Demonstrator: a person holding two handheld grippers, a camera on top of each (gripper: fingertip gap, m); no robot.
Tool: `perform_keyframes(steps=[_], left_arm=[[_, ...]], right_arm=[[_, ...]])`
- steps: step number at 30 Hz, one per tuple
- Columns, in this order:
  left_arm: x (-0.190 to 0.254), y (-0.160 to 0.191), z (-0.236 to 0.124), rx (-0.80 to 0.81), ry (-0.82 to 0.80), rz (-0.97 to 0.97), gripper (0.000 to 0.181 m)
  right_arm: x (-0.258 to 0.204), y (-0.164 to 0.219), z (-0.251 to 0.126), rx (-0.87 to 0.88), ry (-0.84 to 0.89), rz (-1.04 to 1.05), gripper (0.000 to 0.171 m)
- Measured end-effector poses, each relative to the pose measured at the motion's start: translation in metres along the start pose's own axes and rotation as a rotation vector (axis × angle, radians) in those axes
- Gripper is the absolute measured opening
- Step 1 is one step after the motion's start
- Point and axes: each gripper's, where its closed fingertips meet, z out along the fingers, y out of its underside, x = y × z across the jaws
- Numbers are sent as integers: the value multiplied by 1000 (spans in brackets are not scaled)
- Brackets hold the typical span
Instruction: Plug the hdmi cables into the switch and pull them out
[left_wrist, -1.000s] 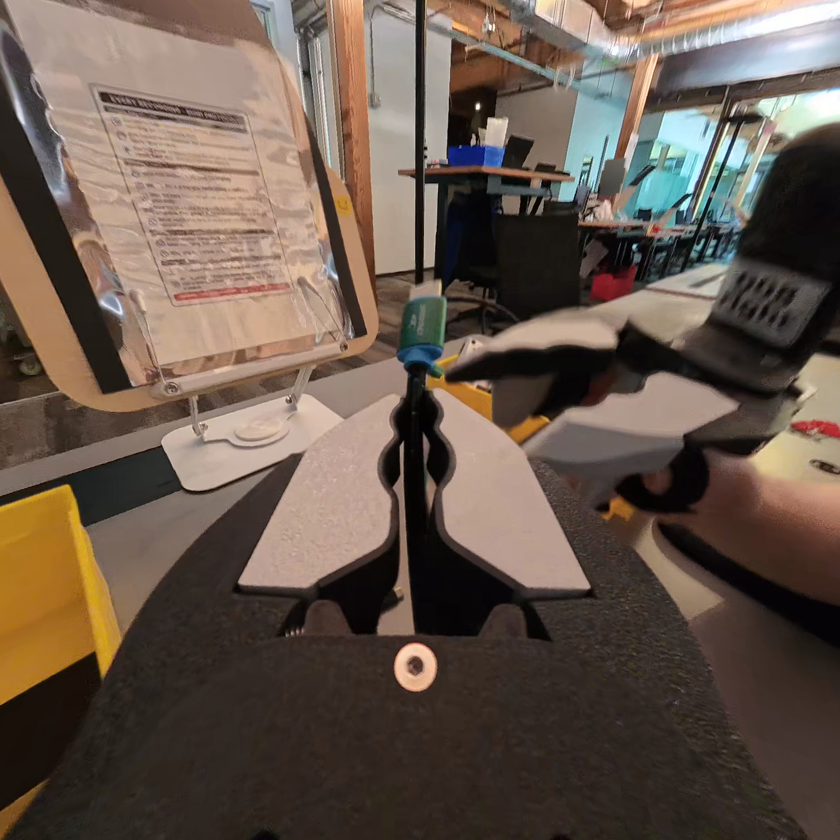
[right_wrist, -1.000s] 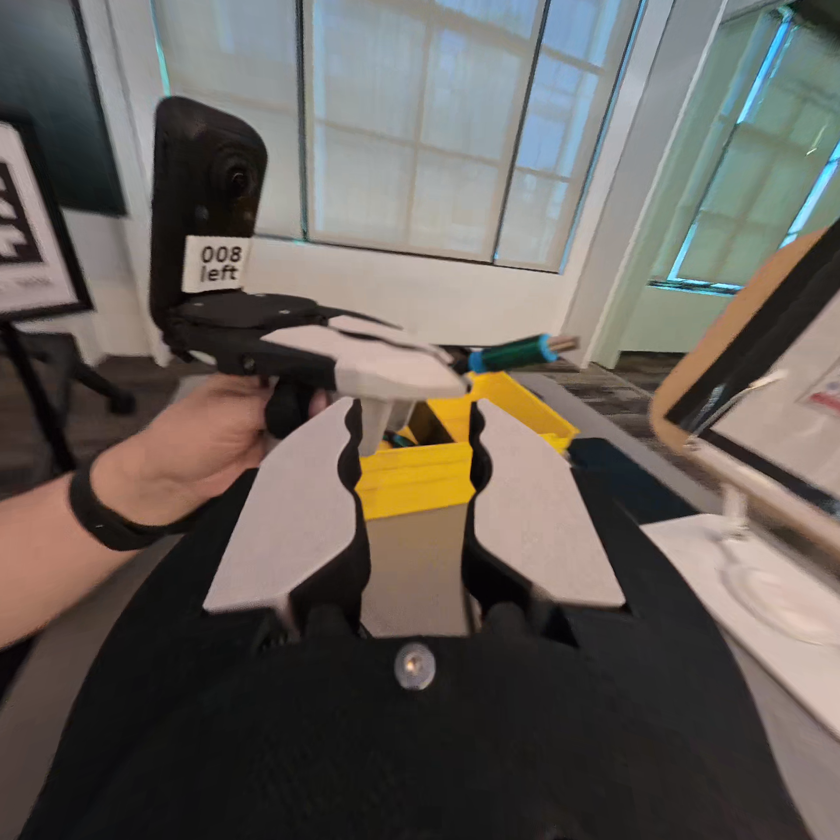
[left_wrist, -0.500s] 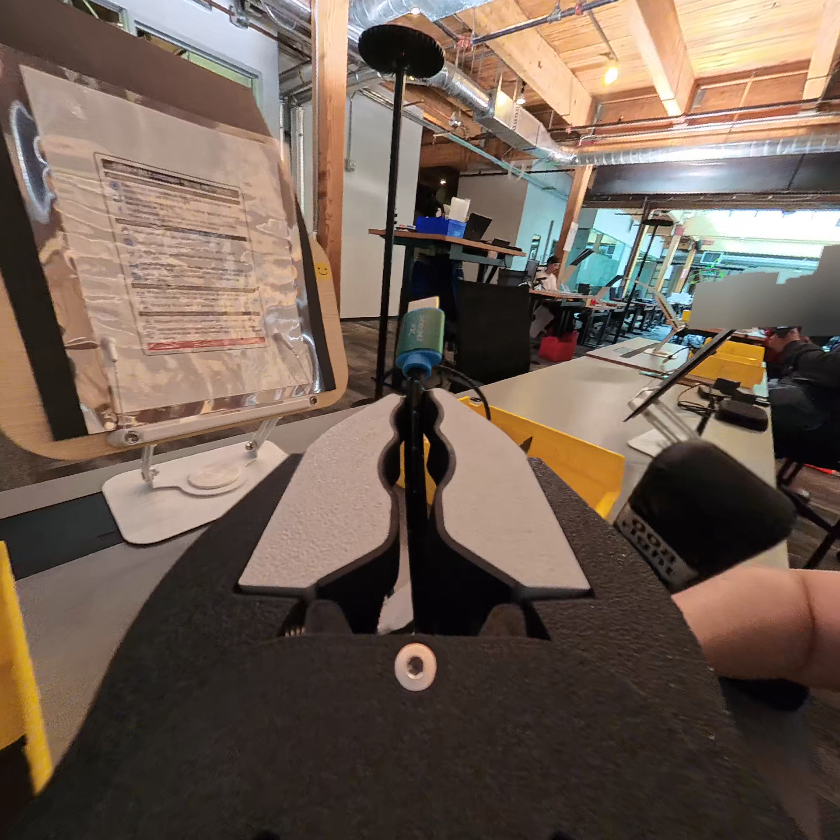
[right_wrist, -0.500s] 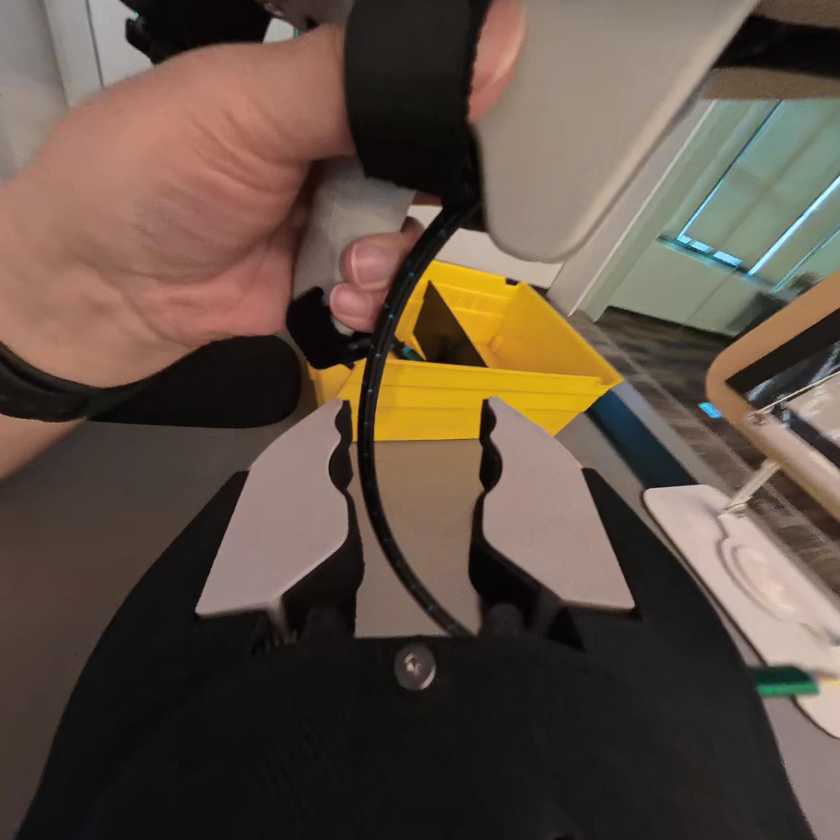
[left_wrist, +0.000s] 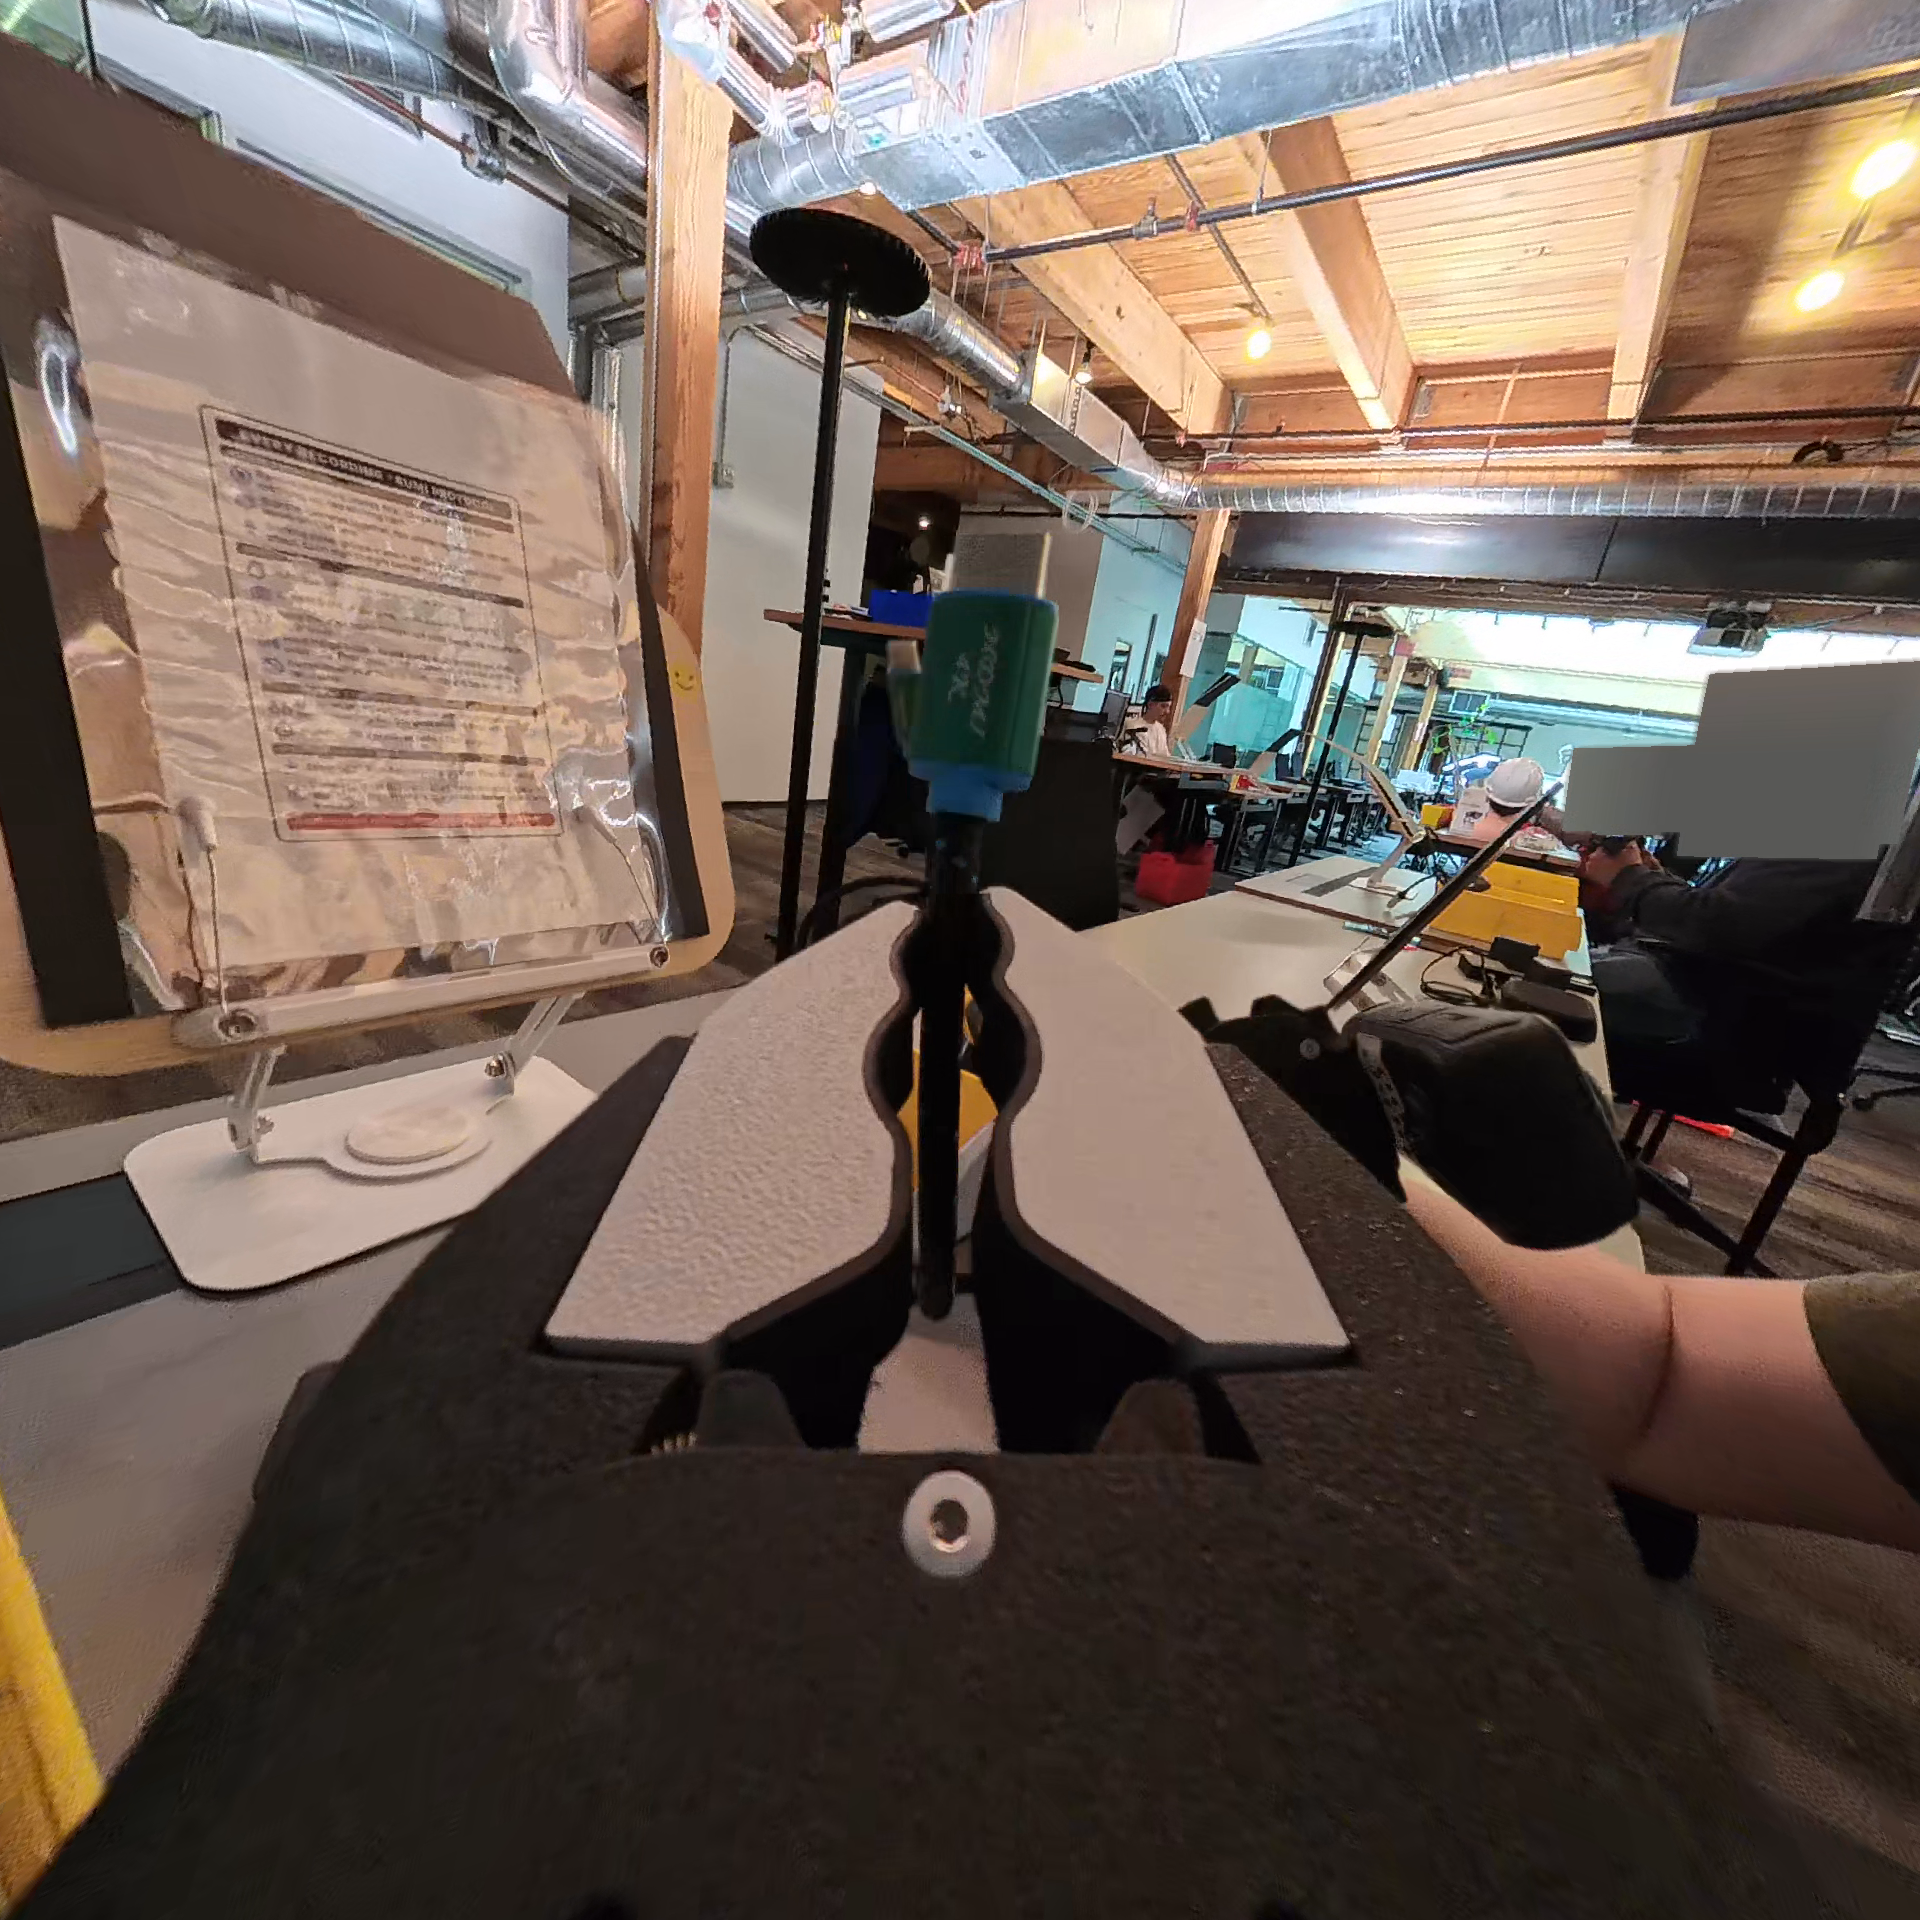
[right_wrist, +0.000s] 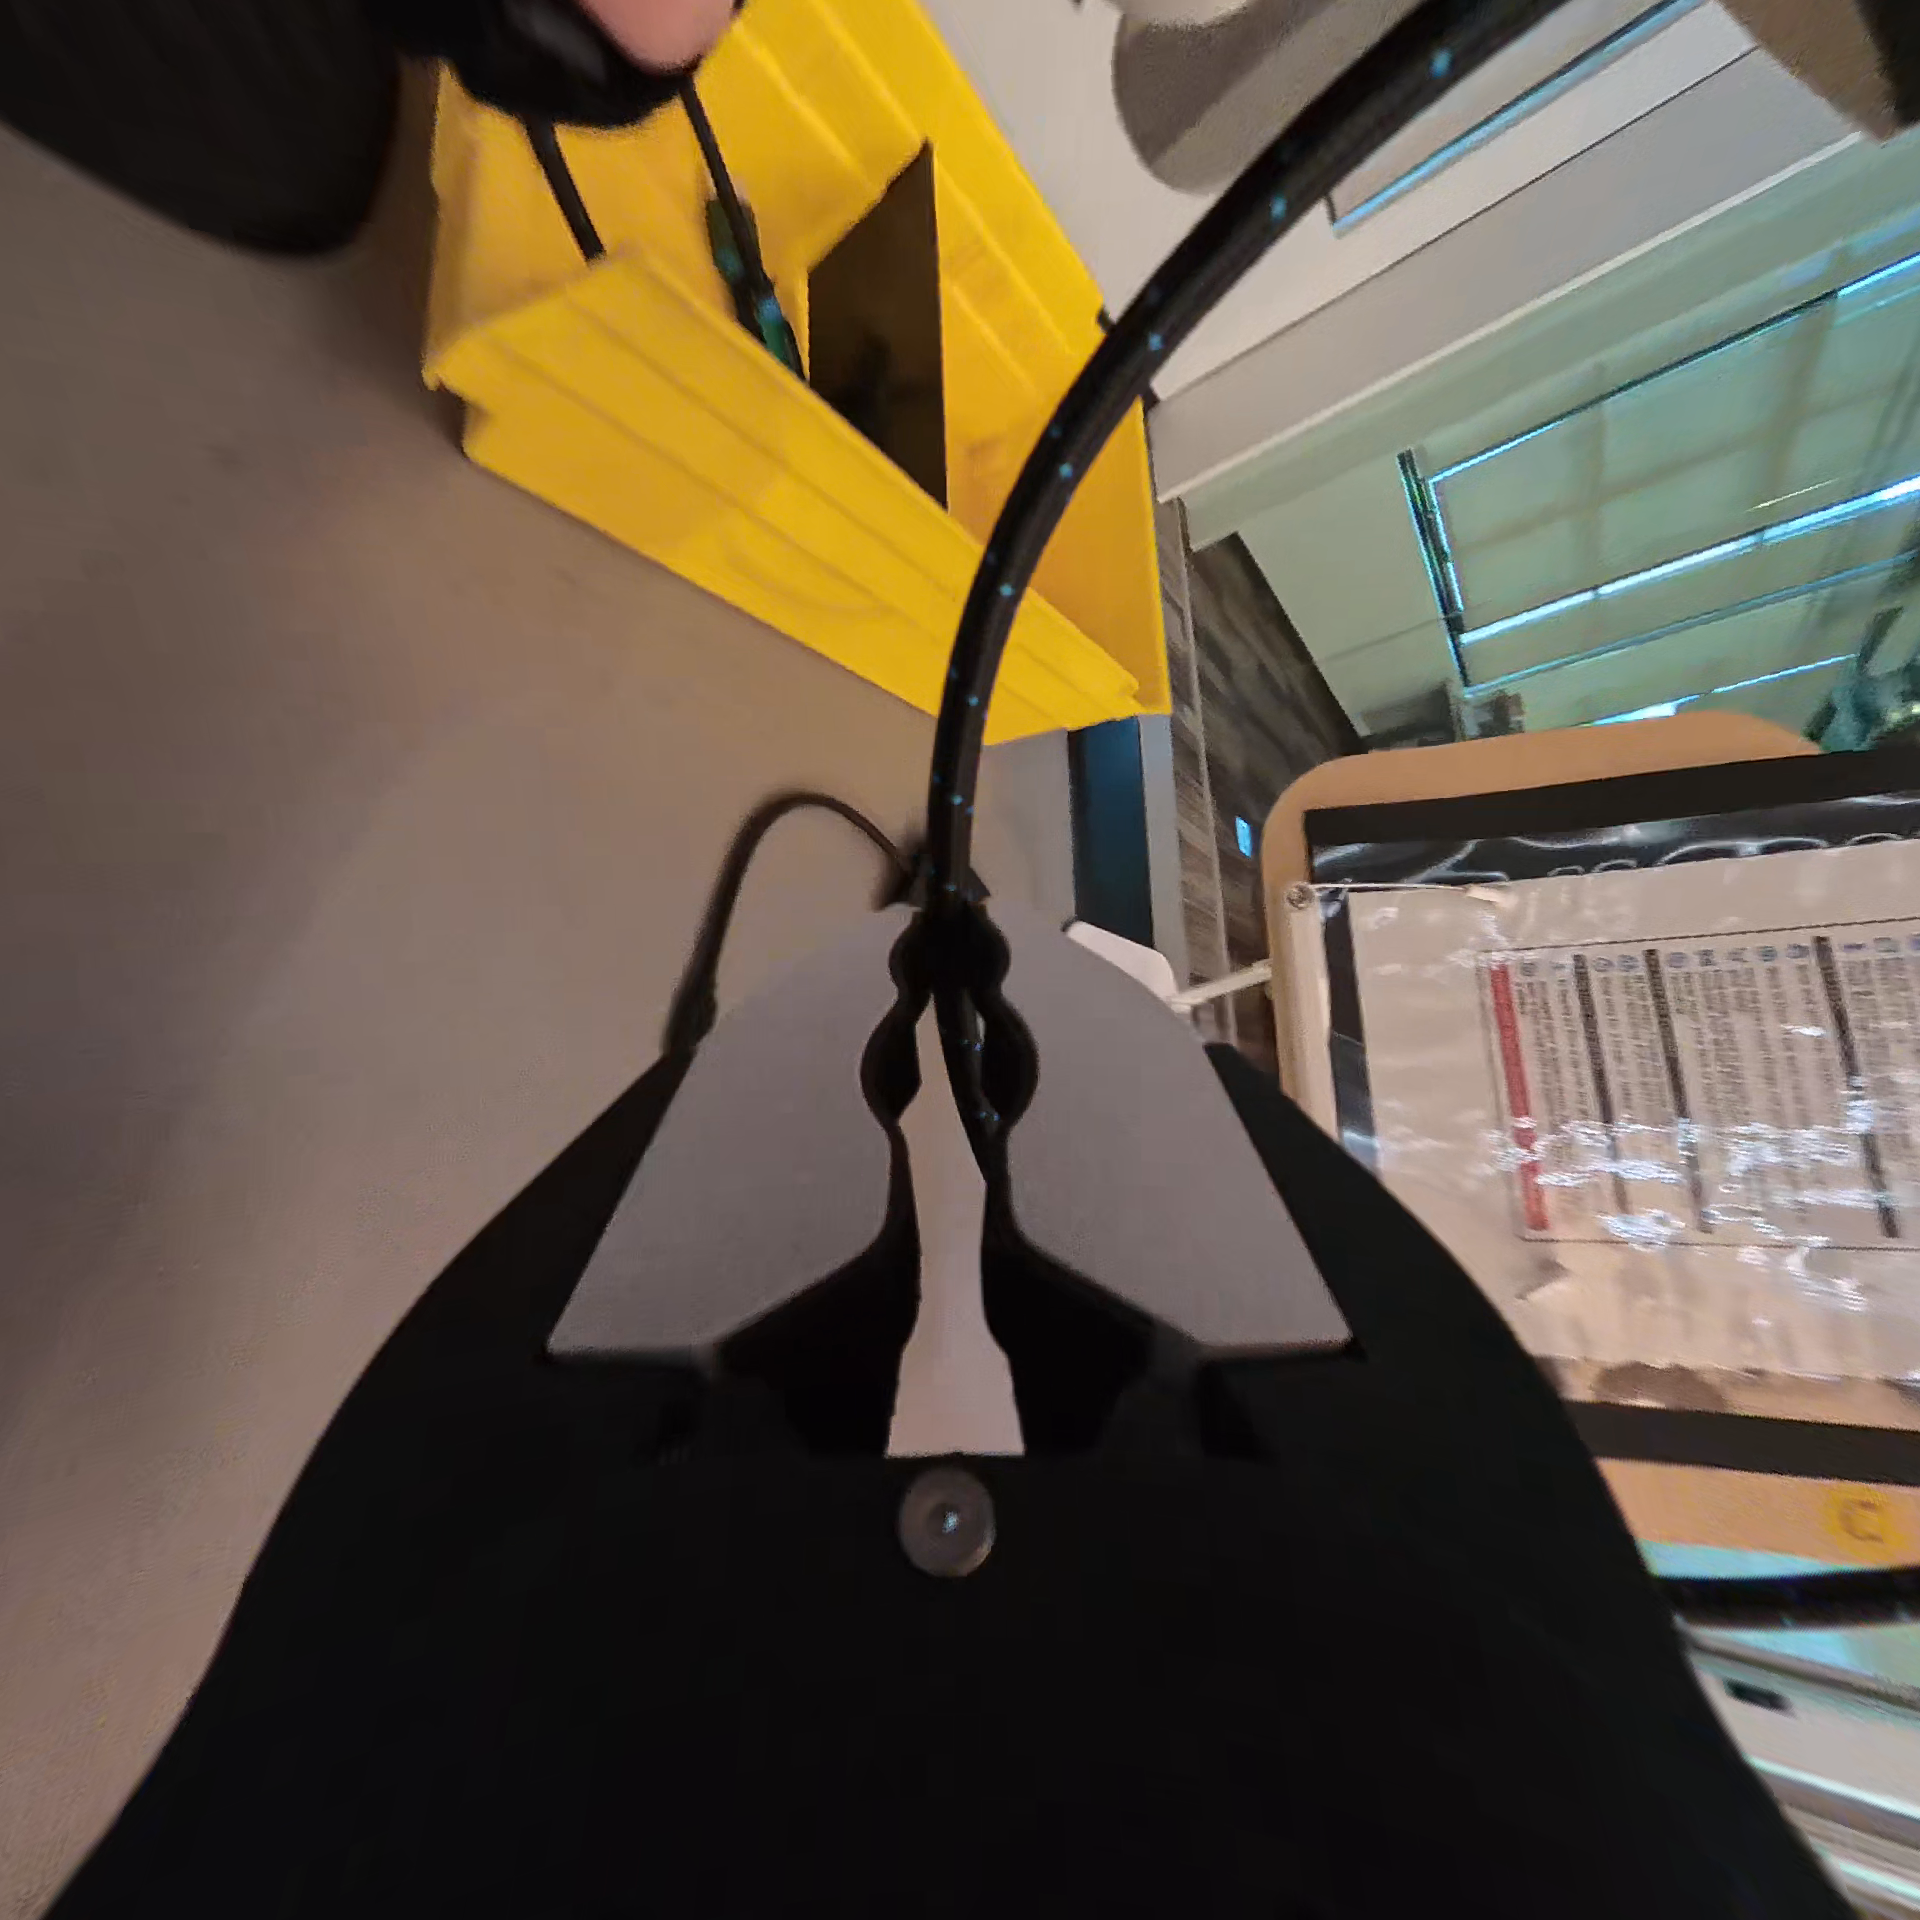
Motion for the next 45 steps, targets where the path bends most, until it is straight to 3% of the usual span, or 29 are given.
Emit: perform_keyframes(steps=[8, 11, 14, 20, 23, 26, 29, 33, 36, 37, 38, 42, 45], left_arm=[[0, 9, -5, 10, -4, 63, 6], [2, 5, -3, 21, -12, 83, 6], [-2, -2, -1, 31, -25, 64, 6], [-11, 0, -6, 23, -64, 42, 6], [-15, 3, -13, 32, -68, 24, 6], [-14, 3, -17, 47, -55, 14, 6], [-8, -3, -19, 70, -43, 30, 6], [7, -11, -21, 94, -20, 67, 6], [22, -15, -22, 116, 20, 75, 6], [28, -16, -22, 120, 40, 74, 6], [34, -15, -21, 119, 59, 74, 6], [72, 5, -12, 58, 156, 58, 6], [110, 34, -1, -1, 228, 64, 6]], right_arm=[[-5, 3, 7, -26, 19, -42, 8], [-9, -4, 7, 46, 7, -31, 8], [-21, -9, 7, 109, -100, 48, 26], [-8, -17, -12, 268, -235, 295, 28], [34, 12, -19, 206, -129, 493, 28], [58, 55, -12, 114, -57, 813, 47], [52, 77, 9, 124, -99, 1139, 60], [23, 88, 38, 106, -184, 1289, 59], [8, 84, 49, 112, -232, 1288, 56], [5, 77, 49, 146, -270, 1294, 49], [3, 72, 48, 178, -317, 1301, 26], [23, 55, 29, 375, -392, 1397, 0], [35, 48, 16, 458, -410, 1357, 0]])
